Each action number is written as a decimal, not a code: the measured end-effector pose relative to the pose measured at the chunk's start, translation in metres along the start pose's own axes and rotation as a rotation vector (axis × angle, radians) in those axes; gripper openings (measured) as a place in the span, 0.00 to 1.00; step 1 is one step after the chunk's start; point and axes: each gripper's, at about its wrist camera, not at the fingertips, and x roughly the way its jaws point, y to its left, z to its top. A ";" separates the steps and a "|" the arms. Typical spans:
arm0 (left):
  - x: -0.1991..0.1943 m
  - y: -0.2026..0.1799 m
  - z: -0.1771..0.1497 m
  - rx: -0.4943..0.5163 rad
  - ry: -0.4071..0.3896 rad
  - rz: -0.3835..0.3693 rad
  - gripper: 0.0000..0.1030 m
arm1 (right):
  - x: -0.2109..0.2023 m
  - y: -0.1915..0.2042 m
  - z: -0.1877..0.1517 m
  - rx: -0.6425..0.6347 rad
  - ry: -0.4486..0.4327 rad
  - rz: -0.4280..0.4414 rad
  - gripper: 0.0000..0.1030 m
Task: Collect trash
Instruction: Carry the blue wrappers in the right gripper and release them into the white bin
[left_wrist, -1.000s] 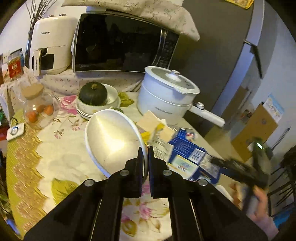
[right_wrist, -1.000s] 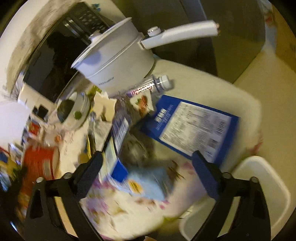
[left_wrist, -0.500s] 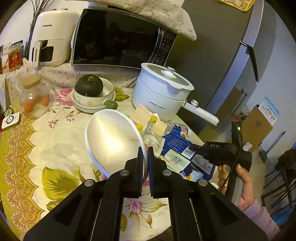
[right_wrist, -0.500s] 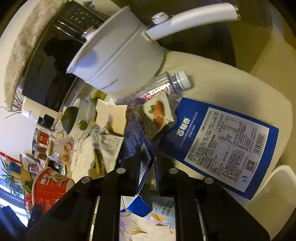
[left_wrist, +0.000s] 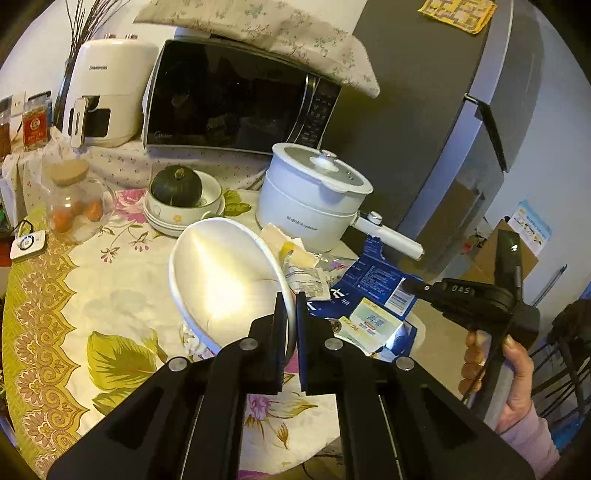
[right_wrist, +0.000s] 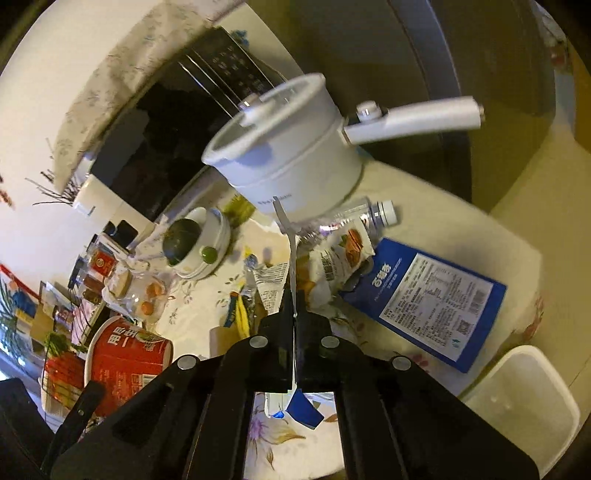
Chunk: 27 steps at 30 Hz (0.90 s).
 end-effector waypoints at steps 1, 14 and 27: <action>-0.003 -0.002 0.001 0.001 -0.004 -0.003 0.05 | -0.010 0.002 0.000 -0.009 -0.018 -0.004 0.00; -0.032 -0.038 0.000 0.043 -0.036 -0.066 0.05 | -0.123 -0.002 -0.017 -0.072 -0.158 -0.044 0.00; -0.032 -0.107 -0.030 0.129 0.040 -0.191 0.05 | -0.176 -0.046 -0.099 -0.183 -0.134 -0.358 0.02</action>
